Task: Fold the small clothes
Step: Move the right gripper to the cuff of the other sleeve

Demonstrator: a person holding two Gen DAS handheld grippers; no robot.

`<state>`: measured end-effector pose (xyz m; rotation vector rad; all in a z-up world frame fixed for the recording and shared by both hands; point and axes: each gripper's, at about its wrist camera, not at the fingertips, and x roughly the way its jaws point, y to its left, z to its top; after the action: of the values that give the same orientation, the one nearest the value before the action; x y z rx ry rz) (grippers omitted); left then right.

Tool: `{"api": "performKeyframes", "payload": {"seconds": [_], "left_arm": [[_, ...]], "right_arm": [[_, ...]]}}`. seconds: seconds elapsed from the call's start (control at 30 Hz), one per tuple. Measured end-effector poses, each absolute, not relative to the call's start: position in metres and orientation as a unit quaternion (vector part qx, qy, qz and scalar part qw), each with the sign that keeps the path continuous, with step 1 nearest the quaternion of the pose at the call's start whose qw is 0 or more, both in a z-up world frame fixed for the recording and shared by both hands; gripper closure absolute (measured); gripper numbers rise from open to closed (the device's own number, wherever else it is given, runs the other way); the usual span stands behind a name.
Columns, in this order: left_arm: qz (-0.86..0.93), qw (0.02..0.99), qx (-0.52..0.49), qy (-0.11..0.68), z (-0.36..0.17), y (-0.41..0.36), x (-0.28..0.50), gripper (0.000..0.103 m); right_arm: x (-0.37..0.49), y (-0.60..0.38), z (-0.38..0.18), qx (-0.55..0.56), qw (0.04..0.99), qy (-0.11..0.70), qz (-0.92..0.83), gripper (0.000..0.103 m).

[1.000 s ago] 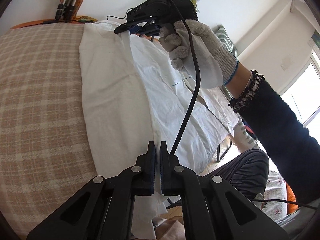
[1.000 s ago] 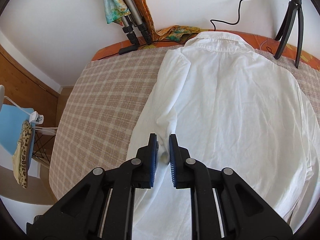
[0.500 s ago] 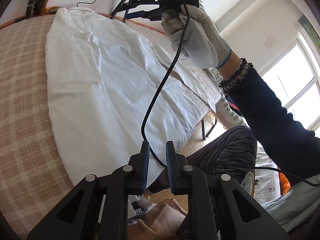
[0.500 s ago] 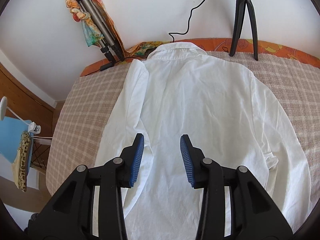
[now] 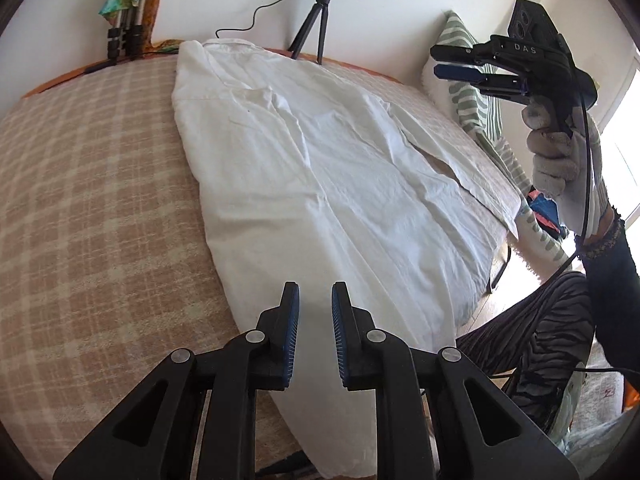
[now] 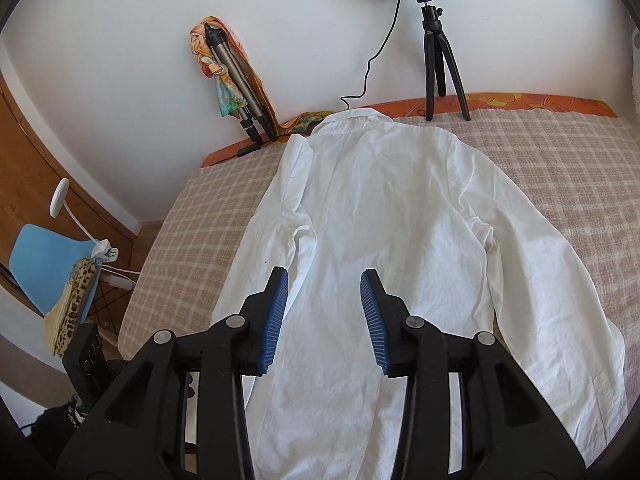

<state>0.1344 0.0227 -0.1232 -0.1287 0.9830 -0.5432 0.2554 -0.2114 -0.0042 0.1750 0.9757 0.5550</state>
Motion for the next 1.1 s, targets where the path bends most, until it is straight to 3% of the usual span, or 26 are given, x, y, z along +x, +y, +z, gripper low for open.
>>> {"api": "performKeyframes", "payload": {"seconds": [0.27, 0.43, 0.47, 0.5, 0.63, 0.73, 1.1], "left_arm": [[-0.273, 0.840, 0.004, 0.469, -0.132, -0.009, 0.117, 0.088], [-0.275, 0.845, -0.031, 0.459, -0.114, -0.008, 0.133, 0.077], [-0.276, 0.847, -0.033, 0.454, -0.108, -0.010, 0.138, 0.070], [-0.276, 0.849, -0.036, 0.449, -0.103, -0.012, 0.143, 0.063], [-0.290, 0.852, -0.062, 0.432, -0.085, -0.021, 0.166, 0.063], [-0.296, 0.851, -0.076, 0.426, -0.076, -0.033, 0.184, 0.054], [-0.339, 0.830, -0.073, 0.437, -0.071, -0.096, 0.217, 0.053]], "right_arm": [[0.242, -0.259, -0.009, 0.097, 0.858, 0.448, 0.230, 0.062], [0.241, -0.306, -0.019, 0.114, 0.868, 0.448, 0.180, 0.046], [0.240, -0.317, -0.022, 0.118, 0.871, 0.447, 0.167, 0.041], [0.239, -0.327, -0.025, 0.123, 0.872, 0.448, 0.155, 0.041], [0.234, -0.370, -0.033, 0.136, 0.873, 0.457, 0.105, 0.041], [0.225, -0.402, -0.039, 0.151, 0.871, 0.461, 0.075, 0.041], [0.188, -0.498, -0.073, 0.176, 0.852, 0.492, -0.028, 0.041]]}}
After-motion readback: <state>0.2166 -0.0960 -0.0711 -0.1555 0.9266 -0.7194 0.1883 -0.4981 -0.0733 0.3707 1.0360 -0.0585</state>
